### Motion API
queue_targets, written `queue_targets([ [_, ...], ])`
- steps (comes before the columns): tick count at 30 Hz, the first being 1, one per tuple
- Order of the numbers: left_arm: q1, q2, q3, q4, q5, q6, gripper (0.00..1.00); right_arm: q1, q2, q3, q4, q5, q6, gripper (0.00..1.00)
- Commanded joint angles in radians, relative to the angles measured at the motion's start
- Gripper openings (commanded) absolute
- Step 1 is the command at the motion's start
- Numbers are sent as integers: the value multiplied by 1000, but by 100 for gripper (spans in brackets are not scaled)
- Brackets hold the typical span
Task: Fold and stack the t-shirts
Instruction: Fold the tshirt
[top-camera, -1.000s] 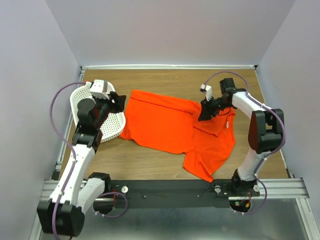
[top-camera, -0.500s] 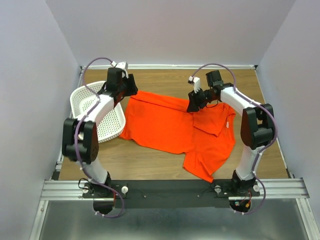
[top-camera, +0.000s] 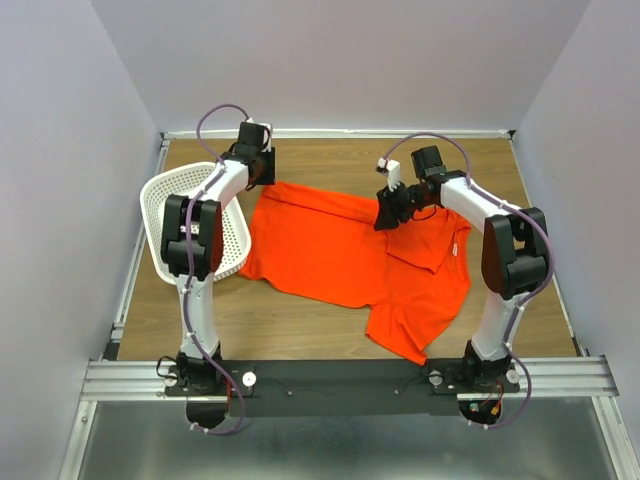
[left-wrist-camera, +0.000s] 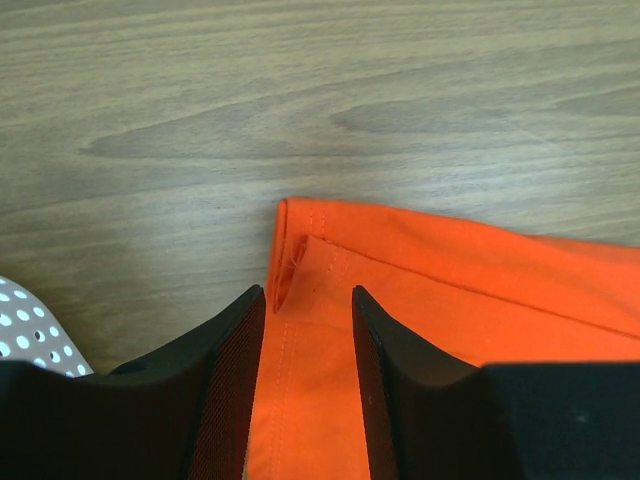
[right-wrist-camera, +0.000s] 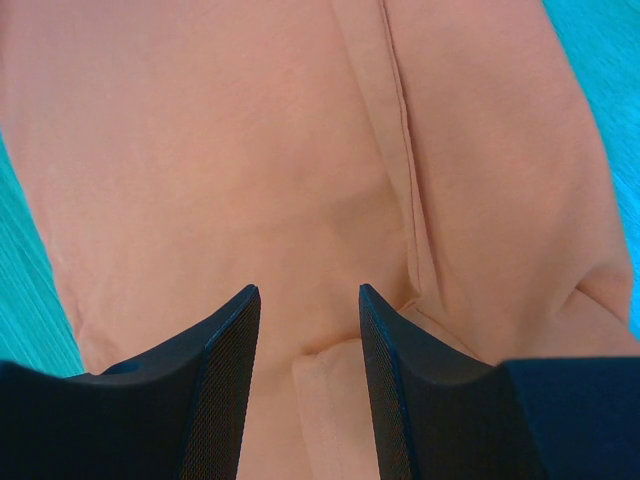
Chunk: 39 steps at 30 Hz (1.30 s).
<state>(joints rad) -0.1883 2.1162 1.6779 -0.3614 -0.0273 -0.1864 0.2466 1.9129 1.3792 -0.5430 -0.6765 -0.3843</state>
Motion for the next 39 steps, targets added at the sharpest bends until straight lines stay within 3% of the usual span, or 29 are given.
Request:
queue_targets([
  [1, -7, 34, 51, -71, -17, 56, 48, -9, -28, -17, 11, -21, 10, 52],
  [14, -7, 137, 147, -116, -20, 79, 46, -20, -22, -26, 9, -35, 4, 52],
  [29, -5, 76, 108, -103, -11, 82, 6, -26, -14, -26, 9, -37, 5, 52],
  [39, -7, -38, -29, -53, 12, 67, 2, -26, -5, -25, 8, -21, 2, 52],
])
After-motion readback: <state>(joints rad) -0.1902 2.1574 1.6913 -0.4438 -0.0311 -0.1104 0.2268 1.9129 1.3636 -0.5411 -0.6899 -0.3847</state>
